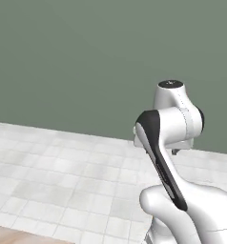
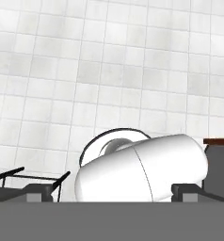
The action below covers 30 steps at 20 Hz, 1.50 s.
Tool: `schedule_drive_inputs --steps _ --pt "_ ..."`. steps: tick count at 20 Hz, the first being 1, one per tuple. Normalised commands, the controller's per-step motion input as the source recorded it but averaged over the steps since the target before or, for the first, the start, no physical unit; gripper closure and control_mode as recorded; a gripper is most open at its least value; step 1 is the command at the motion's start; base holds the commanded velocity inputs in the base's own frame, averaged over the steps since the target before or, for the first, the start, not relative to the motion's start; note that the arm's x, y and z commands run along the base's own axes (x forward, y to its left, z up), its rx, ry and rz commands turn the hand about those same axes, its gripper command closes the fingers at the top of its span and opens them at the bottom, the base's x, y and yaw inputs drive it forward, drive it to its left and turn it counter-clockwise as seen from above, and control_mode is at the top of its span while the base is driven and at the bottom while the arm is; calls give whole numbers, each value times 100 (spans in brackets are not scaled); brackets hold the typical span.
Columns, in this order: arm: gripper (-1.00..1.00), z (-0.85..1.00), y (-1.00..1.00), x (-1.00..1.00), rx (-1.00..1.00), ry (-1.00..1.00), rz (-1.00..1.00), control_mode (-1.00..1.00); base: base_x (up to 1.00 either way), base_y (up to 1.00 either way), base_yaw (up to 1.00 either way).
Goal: Organize the utensils by type. Pick up the wooden spoons from the counter and place them in the open cabinet. Then pick up the metallic utensils from the counter and place them in the open drawer.
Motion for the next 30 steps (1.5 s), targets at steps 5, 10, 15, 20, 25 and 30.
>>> schedule_drive_inputs --steps 5,10,15,20,25,30 --pt "-100 0 0 0 0 0 0 100 81 -13 61" --pt "-100 0 0 0 0 0 0 100 77 -13 64" --pt "-100 0 0 0 0 0 0 100 78 -10 66" --pt "-100 0 0 0 0 0 0 100 80 -8 66" --pt "-100 0 0 0 0 0 0 100 78 -5 70" --pt "-100 0 0 0 0 0 0 100 66 -2 83"
